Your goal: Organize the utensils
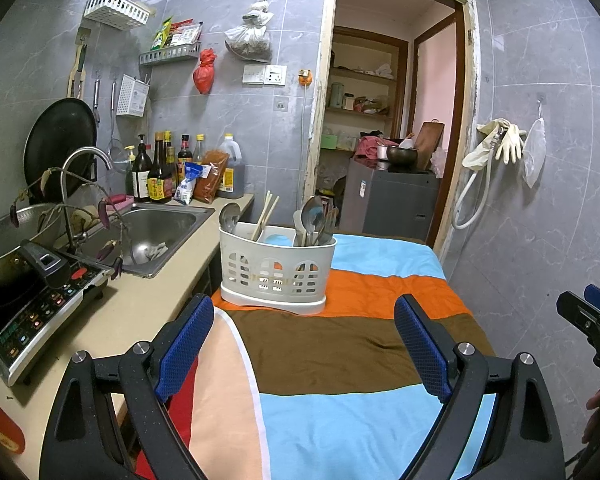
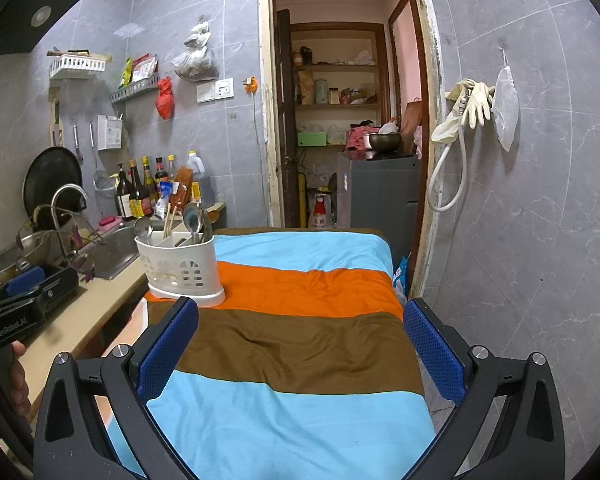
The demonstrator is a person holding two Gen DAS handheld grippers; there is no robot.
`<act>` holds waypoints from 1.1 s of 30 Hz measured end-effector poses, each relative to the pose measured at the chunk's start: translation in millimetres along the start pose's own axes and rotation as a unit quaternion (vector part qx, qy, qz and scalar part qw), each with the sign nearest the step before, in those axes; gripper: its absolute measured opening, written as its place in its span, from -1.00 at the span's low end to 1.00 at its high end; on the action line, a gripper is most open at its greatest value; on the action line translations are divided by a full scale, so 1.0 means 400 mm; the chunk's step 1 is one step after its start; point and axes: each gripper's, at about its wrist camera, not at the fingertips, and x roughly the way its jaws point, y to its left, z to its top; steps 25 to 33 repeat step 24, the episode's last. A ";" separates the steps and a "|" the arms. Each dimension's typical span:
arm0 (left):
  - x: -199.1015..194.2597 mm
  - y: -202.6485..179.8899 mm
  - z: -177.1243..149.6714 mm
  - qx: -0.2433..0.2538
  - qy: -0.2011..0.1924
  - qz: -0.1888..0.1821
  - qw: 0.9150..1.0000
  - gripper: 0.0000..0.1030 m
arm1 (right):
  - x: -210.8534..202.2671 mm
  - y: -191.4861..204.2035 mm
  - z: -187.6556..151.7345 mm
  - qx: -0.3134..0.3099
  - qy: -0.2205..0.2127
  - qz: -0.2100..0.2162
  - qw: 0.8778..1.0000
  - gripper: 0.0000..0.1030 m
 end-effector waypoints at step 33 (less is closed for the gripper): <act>0.001 0.010 -0.018 0.011 -0.005 0.050 0.999 0.71 | -0.002 0.004 0.002 -0.001 0.002 0.000 1.000 1.00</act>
